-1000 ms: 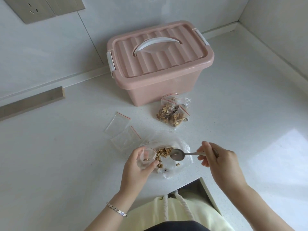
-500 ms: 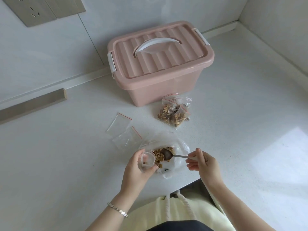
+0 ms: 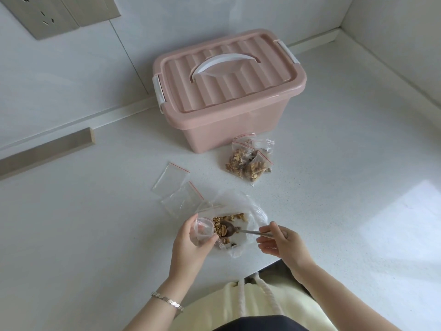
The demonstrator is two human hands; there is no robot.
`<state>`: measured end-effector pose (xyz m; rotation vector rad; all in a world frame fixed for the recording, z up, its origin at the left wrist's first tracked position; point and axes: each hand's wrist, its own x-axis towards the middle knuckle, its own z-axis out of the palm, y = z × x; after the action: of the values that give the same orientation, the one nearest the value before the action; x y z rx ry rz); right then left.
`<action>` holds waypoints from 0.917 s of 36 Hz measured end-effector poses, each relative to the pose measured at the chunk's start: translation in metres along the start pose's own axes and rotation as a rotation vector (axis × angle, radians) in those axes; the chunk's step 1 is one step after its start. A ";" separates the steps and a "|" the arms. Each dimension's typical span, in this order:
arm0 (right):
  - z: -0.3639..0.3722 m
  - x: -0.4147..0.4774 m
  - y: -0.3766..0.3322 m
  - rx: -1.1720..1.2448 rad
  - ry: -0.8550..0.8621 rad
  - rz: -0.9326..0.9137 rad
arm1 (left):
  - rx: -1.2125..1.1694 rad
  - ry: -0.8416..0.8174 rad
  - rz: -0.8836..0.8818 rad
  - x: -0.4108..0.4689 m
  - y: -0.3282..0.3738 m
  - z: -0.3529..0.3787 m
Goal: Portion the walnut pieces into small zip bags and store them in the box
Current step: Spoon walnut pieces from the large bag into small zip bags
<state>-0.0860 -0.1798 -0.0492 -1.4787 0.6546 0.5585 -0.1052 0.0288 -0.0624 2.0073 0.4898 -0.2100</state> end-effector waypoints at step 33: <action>-0.006 -0.051 -0.087 -0.335 0.022 -0.400 | 0.123 -0.099 0.357 -0.003 0.017 0.012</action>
<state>-0.0619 -0.1850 0.0485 -1.8741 0.2725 0.3498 -0.0995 0.0108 -0.0534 2.1532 0.0519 -0.1198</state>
